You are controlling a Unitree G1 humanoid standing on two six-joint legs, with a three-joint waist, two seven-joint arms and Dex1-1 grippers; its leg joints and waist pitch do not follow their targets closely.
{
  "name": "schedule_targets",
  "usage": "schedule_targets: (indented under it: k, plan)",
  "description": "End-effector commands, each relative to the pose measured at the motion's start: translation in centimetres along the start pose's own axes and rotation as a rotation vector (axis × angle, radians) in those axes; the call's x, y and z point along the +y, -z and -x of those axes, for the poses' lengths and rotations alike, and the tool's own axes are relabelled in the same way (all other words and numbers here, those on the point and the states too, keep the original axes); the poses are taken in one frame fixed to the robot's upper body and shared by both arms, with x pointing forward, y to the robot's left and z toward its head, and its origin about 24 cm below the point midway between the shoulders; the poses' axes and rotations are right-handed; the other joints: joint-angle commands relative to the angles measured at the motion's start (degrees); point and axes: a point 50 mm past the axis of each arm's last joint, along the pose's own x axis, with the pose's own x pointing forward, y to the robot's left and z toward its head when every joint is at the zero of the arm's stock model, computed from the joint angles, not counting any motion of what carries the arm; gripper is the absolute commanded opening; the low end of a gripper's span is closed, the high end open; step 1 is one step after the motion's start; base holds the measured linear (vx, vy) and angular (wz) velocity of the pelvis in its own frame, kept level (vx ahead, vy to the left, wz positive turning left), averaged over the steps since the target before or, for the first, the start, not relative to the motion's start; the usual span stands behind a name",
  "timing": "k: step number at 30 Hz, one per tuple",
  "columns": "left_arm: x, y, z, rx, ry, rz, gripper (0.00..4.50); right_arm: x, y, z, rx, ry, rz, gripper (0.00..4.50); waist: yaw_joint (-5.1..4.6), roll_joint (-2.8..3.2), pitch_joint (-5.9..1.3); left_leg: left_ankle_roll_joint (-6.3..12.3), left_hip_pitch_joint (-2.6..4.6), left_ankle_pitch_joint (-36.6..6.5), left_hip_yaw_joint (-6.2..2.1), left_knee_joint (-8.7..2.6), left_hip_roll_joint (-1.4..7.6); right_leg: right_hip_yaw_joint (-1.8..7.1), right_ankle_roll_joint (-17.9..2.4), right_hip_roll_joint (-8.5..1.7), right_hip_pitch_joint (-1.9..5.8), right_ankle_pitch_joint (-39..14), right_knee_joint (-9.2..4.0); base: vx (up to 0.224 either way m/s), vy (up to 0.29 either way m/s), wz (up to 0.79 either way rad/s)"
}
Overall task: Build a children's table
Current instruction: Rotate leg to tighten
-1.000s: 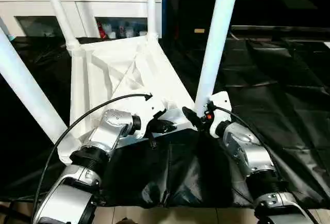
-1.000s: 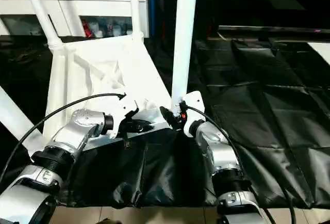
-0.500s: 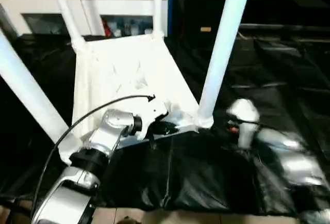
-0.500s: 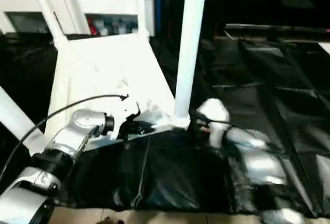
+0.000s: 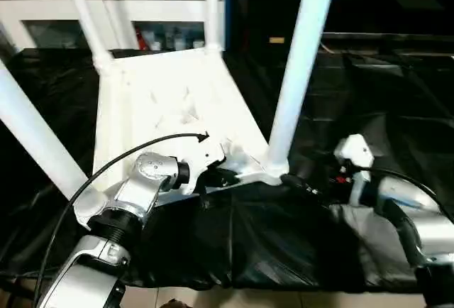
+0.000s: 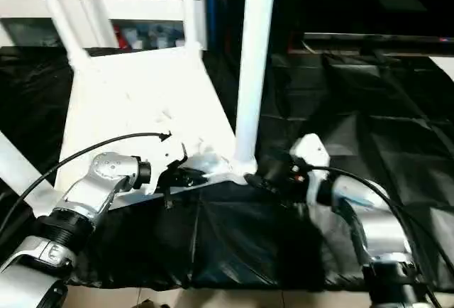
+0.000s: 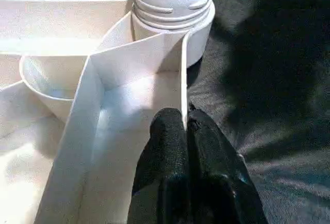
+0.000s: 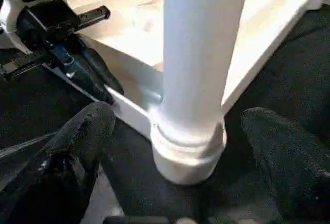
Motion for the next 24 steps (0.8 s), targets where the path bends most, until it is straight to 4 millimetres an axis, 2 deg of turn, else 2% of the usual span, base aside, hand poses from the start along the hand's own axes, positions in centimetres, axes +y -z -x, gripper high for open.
schedule_targets:
  k: [1, 5, 8, 10, 12, 13, 17, 24]
  plan:
    - [-0.8, 0.8, -0.5, -0.007, 0.043, 0.030, 0.00, 0.1, -0.5, -1.2, 0.000, 0.001, 0.040, 4.43, 0.09, -1.48, -3.12, 3.47, 0.37, -11.9, -0.56, -3.22, 1.19, 1.89, -9.8, -2.54, 2.19, -15.9, -4.48, 0.000, 0.000, 0.00]
    - [-0.7, 0.7, -0.4, -0.003, 0.037, 0.025, 0.00, -0.1, -0.7, -1.5, -0.014, 0.023, 0.045, 4.43, 0.25, -1.61, -3.11, 3.48, 0.44, -11.6, -0.47, -3.13, 1.16, 1.93, -10.1, -2.69, 2.18, -15.9, -4.42, 0.000, 0.000, 0.00]
    - [-0.4, 0.7, -0.5, -0.001, 0.011, 0.020, 0.00, -0.8, -1.2, -2.2, -0.067, 0.135, 0.039, 4.43, 0.06, -1.54, -3.13, 2.87, 0.31, -11.4, -0.54, -3.25, 1.04, 1.86, -9.8, -2.69, 2.27, -16.4, -4.39, 0.000, 0.000, 0.00]
    - [-0.5, 0.7, -0.5, -0.002, 0.013, 0.022, 0.00, -1.1, -1.3, -2.4, -0.074, 0.172, 0.037, 4.43, 0.06, -1.23, -3.05, 2.51, 0.62, -12.3, -0.49, -3.27, 1.10, 1.94, -9.5, -2.63, 2.04, -17.2, -4.60, 0.000, 0.000, 0.00]
    - [-0.5, 0.7, -0.6, -0.004, 0.011, 0.025, 0.00, -1.2, -1.2, -2.7, -0.075, 0.197, 0.019, 4.43, -0.07, -1.28, -3.12, 2.31, 0.41, -12.2, -0.57, -3.34, 1.06, 1.92, -9.5, -2.63, 2.30, -17.1, -4.48, 0.000, 0.000, 0.00]
    - [-0.5, 0.7, -0.5, -0.001, 0.014, 0.027, 0.00, -1.4, -1.1, -2.9, -0.077, 0.222, -0.008, 4.43, -0.04, -1.04, -3.12, 2.19, 0.61, -12.4, -0.51, -3.32, 1.12, 1.99, -9.6, -2.55, 2.11, -16.4, -4.55, 0.000, 0.000, 0.00]
    - [-0.5, 0.8, -0.5, 0.005, 0.009, 0.028, 0.00, -1.2, -0.8, -3.1, -0.088, 0.222, -0.048, 4.43, -0.03, -1.11, -3.23, 2.47, 0.51, -11.8, -0.51, -3.25, 1.09, 1.99, -10.2, -2.49, 2.30, -14.0, -4.22, 0.000, 0.000, 0.00]
    - [-0.2, 0.9, -0.3, 0.011, -0.006, 0.027, 0.00, -0.6, -0.5, -3.5, -0.085, 0.198, -0.044, 4.43, 0.01, -1.15, -3.18, 2.29, 0.51, -12.3, -0.52, -3.29, 1.07, 2.01, -9.8, -2.58, 2.35, -15.3, -4.34, 0.000, 0.000, 0.00]
